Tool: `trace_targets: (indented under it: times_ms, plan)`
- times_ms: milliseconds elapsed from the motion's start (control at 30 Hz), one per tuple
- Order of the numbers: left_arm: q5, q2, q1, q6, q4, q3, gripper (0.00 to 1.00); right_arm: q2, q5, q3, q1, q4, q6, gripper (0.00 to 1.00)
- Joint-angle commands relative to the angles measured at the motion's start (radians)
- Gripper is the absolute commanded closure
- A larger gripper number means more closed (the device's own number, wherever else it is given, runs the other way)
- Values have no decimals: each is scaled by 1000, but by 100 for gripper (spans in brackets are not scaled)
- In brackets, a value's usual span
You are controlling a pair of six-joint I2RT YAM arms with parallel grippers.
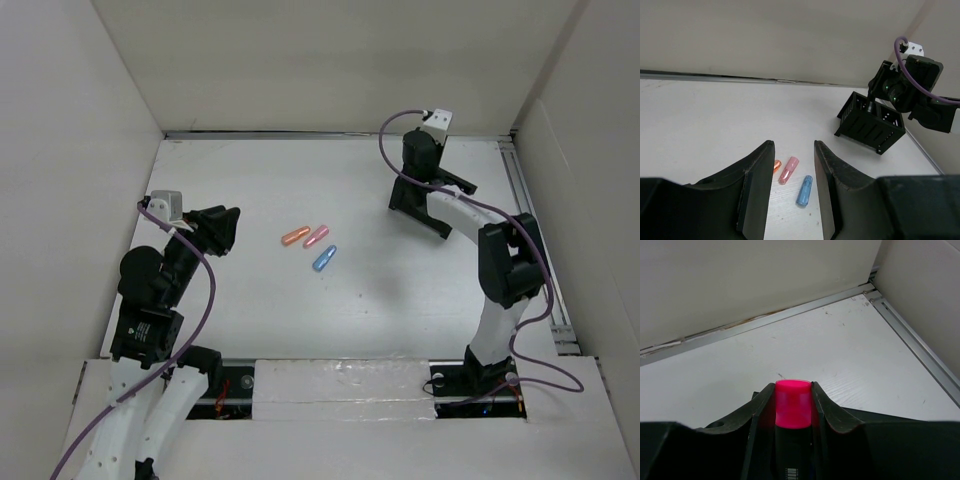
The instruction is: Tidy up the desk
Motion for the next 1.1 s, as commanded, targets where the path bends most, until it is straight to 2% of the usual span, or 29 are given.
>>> trace_targets:
  times_ms: [0, 167, 267, 300, 500, 667, 733, 767, 800, 867, 900, 1000, 1033, 1067]
  plan:
    - [0, -1, -4, 15, 36, 0, 67, -2, 34, -2, 4, 24, 32, 71]
    - [-3, 7, -4, 16, 31, -2, 67, -7, 23, 2, 4, 9, 45, 70]
    - [-13, 9, -4, 16, 28, 1, 67, -22, 23, -4, 13, 3, 47, 62]
    - [-14, 9, -4, 16, 27, 1, 67, -28, 14, -11, 13, 3, 55, 57]
    - [-9, 19, -4, 15, 27, 0, 67, -59, -21, -21, 36, -42, 99, 47]
    - [-10, 19, -4, 16, 30, 1, 67, -148, -16, -46, 81, -126, 122, 45]
    - [-12, 19, -4, 16, 27, 1, 67, -218, -67, -85, 133, -121, 139, 62]
    - [-12, 16, -4, 15, 30, 0, 67, -238, -90, -105, 156, -130, 147, 74]
    - [-17, 15, -4, 16, 31, 1, 67, -255, -152, -146, 179, -140, 179, 99]
    - [-23, 15, -4, 16, 27, 1, 67, -280, -246, -188, 248, -167, 223, 100]
    - [-23, 16, -4, 15, 27, 3, 67, -277, -341, -236, 271, -161, 258, 100]
    - [-18, 16, -4, 15, 32, 1, 67, -228, -404, -275, 381, -166, 308, 100]
    - [-20, 19, -4, 15, 32, 0, 67, -209, -427, -271, 403, -205, 321, 97]
    - [-18, 19, -4, 15, 27, 3, 67, -170, -440, -265, 435, -225, 331, 79]
